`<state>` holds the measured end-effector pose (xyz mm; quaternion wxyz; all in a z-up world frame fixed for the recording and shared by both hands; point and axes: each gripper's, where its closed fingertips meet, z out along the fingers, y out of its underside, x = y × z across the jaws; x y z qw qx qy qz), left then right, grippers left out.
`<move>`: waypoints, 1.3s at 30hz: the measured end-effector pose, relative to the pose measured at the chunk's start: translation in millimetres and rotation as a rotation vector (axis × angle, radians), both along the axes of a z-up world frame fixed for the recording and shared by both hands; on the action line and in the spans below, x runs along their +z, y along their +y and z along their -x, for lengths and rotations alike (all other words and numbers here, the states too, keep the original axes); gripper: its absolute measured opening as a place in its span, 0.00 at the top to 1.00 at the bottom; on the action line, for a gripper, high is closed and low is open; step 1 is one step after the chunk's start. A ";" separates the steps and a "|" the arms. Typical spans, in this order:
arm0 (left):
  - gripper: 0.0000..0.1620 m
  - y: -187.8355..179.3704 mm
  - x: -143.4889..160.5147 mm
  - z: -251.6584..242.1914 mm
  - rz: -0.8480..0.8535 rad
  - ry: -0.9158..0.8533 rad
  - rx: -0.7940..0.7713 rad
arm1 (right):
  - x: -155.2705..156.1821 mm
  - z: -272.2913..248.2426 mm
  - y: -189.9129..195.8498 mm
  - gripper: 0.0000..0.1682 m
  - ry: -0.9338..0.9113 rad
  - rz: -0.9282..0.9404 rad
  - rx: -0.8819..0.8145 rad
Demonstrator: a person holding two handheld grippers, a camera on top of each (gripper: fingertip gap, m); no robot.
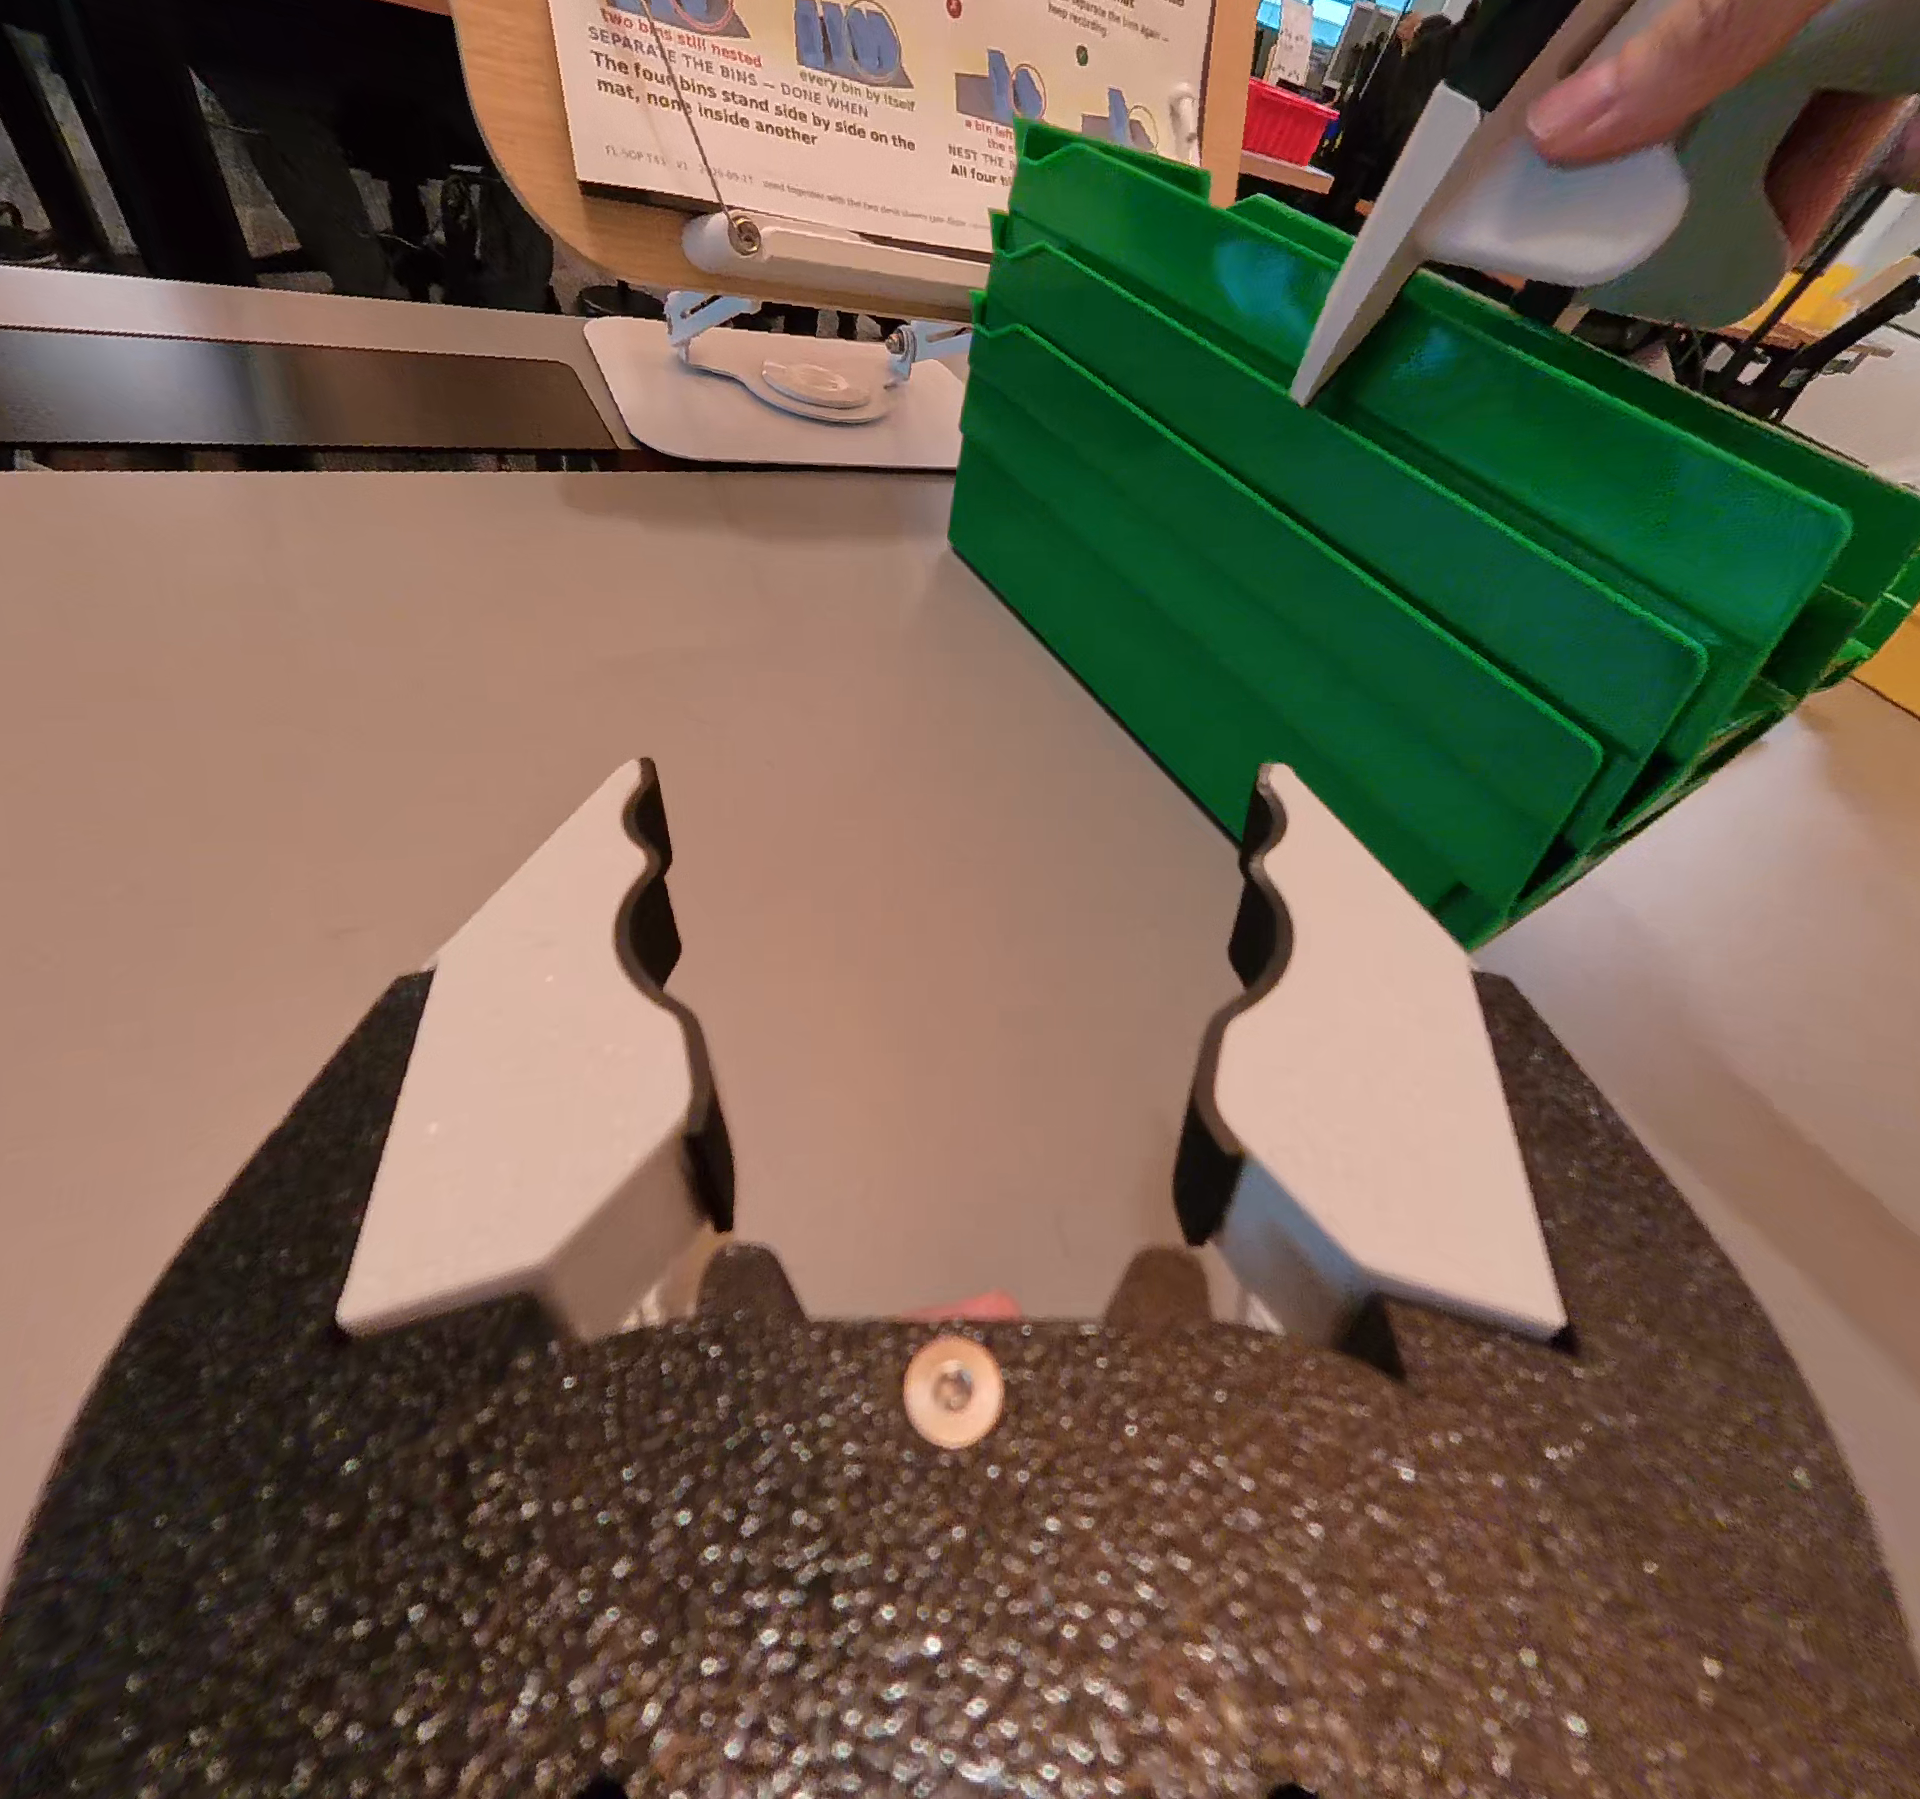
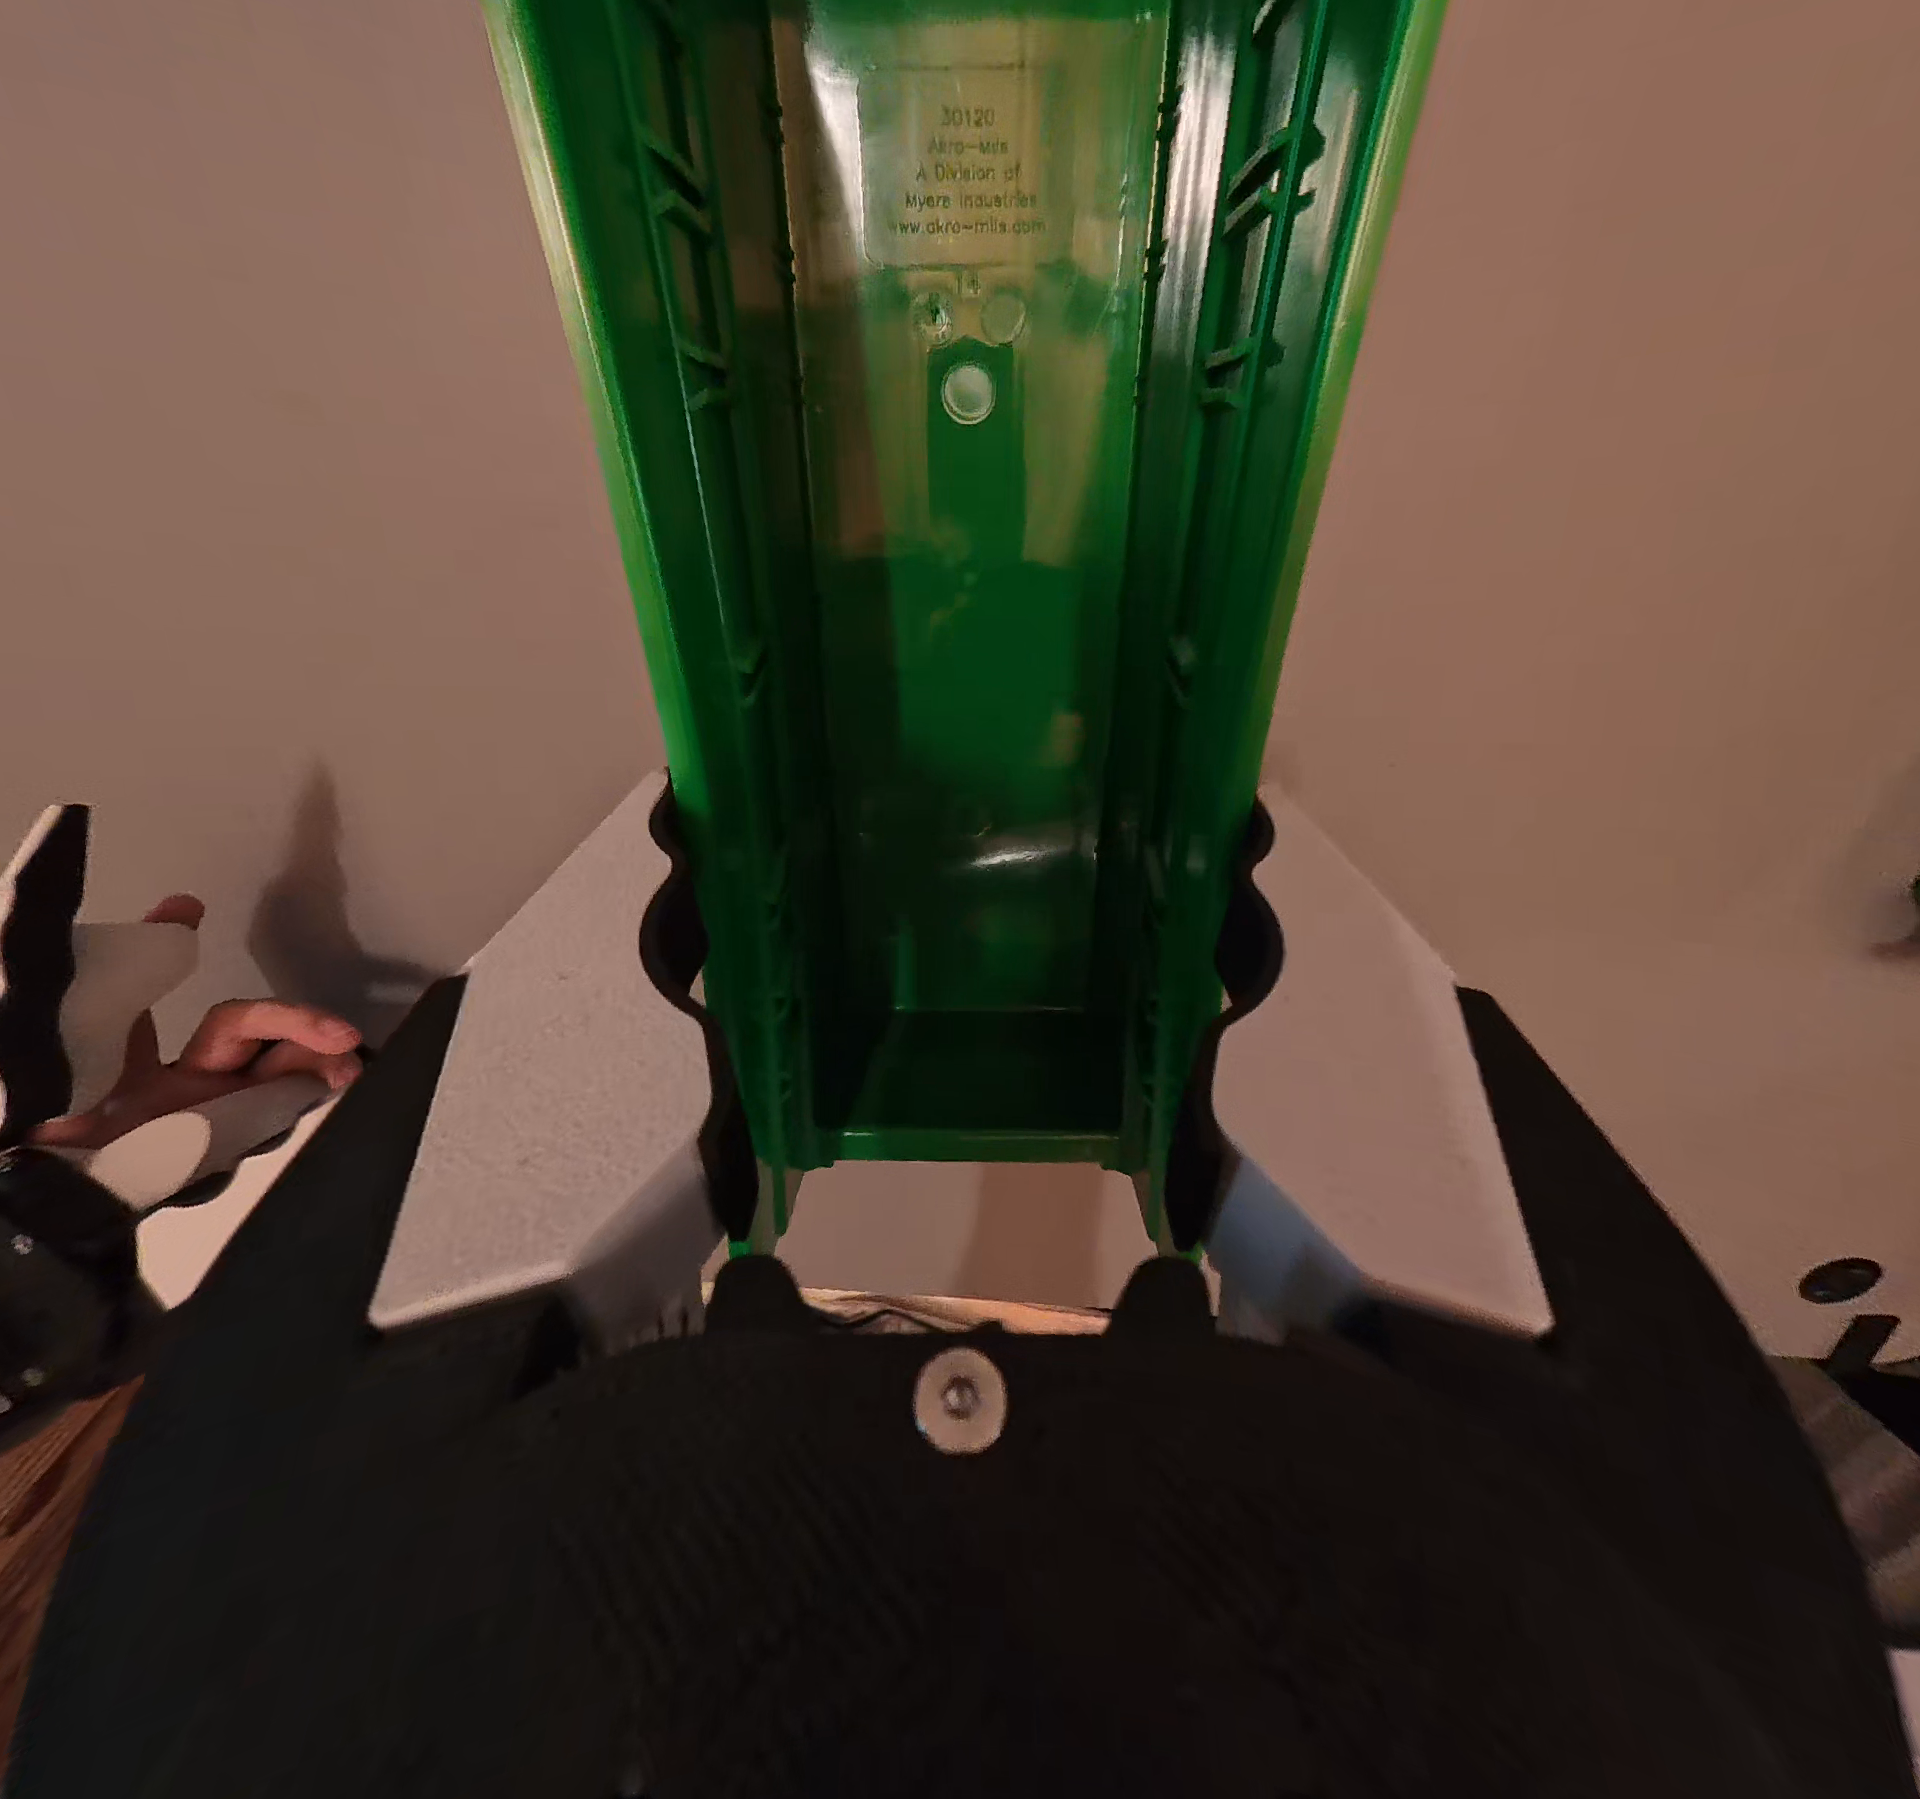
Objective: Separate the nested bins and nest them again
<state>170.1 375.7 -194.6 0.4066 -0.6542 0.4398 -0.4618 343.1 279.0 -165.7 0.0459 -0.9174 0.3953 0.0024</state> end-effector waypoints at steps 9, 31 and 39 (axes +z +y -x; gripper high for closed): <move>0.34 4.4 0.4 2.4 0.024 -0.014 0.006 | 16.9 20.7 19.8 0.40 0.085 -0.061 -0.063; 0.34 0.2 1.4 0.3 0.032 -0.018 -0.010 | 37.9 19.8 22.8 0.42 -0.051 -0.015 0.032; 0.34 1.5 1.1 0.8 0.039 -0.019 -0.010 | 52.1 26.4 23.3 0.42 -0.037 0.012 0.076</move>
